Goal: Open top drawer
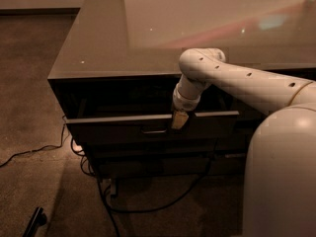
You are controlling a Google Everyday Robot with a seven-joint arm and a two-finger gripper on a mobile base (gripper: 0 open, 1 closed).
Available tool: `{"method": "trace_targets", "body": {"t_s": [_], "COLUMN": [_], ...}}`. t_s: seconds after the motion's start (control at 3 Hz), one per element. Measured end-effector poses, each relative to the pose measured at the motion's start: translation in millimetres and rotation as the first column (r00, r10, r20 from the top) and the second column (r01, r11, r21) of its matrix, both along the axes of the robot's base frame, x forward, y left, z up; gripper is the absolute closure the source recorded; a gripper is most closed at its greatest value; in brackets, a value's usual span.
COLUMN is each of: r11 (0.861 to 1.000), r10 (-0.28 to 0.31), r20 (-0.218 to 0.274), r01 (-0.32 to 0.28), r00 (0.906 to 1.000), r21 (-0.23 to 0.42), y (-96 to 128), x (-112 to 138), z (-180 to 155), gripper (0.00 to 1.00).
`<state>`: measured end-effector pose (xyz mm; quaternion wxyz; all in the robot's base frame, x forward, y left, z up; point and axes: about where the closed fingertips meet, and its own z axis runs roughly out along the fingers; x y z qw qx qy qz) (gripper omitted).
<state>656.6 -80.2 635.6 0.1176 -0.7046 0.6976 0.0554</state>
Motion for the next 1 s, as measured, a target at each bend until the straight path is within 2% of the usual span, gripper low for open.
{"method": "trace_targets", "body": {"t_s": [0.33, 0.67, 1.0], "r11": [1.000, 0.998, 0.993], "r10": [0.000, 0.058, 0.108], "r20": [0.000, -0.008, -0.033], "r01": [0.000, -0.058, -0.109], "r00": [1.0000, 0.9983, 0.9936], "r21": [0.000, -0.005, -0.043], "y": [0, 5, 2], "x": [0, -16, -47], "z": [0, -5, -15], "gripper": [0.40, 0.16, 0.00]}}
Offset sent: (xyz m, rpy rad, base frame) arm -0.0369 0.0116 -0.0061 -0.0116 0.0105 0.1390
